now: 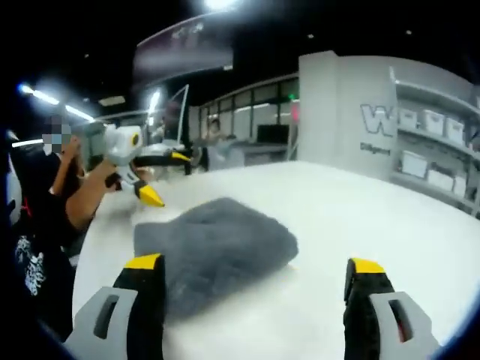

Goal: Open the folded towel by lifting each exposed corner and separating the folded layers until the towel lies flat within the target outline without major curled edges

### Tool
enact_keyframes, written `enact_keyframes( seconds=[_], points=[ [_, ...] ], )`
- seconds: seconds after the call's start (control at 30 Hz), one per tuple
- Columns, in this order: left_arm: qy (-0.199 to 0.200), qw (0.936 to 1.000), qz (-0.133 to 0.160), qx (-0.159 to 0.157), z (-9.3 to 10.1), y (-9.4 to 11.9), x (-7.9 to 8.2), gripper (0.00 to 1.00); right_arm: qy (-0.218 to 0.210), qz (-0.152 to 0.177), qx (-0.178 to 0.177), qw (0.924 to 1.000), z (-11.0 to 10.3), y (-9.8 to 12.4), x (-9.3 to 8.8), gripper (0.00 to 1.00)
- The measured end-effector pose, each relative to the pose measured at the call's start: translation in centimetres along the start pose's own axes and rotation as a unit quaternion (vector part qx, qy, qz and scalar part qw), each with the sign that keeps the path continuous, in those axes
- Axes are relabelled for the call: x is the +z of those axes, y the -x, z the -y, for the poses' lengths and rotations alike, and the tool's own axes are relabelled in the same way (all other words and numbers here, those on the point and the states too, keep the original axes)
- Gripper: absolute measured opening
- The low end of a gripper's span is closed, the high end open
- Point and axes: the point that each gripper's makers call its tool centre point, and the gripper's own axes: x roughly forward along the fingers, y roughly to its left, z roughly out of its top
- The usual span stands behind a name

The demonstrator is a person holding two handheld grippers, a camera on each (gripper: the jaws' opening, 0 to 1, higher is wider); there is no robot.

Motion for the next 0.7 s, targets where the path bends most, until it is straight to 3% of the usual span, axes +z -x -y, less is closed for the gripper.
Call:
enact_keyframes(
  seconds=[0.2,0.53,0.63,0.7],
  points=[
    [-0.002,0.9999,0.010,0.007,0.1,1.2,0.8,1.00,0.019,0.014,-0.007,0.9997,-0.7,0.7,1.5,1.00],
    [0.008,0.9990,0.043,0.013,0.5,4.1,2.7,1.00,0.063,0.034,-0.031,0.9969,-1.0,2.6,5.7,1.00],
    [0.056,0.9962,0.065,-0.015,1.2,4.9,3.8,1.00,0.089,0.041,-0.039,0.9944,-1.3,3.5,7.5,1.00],
    [0.110,0.9882,0.102,-0.033,1.6,5.8,5.4,1.00,0.100,0.044,-0.045,0.9930,-1.5,3.9,8.3,1.00]
  ],
)
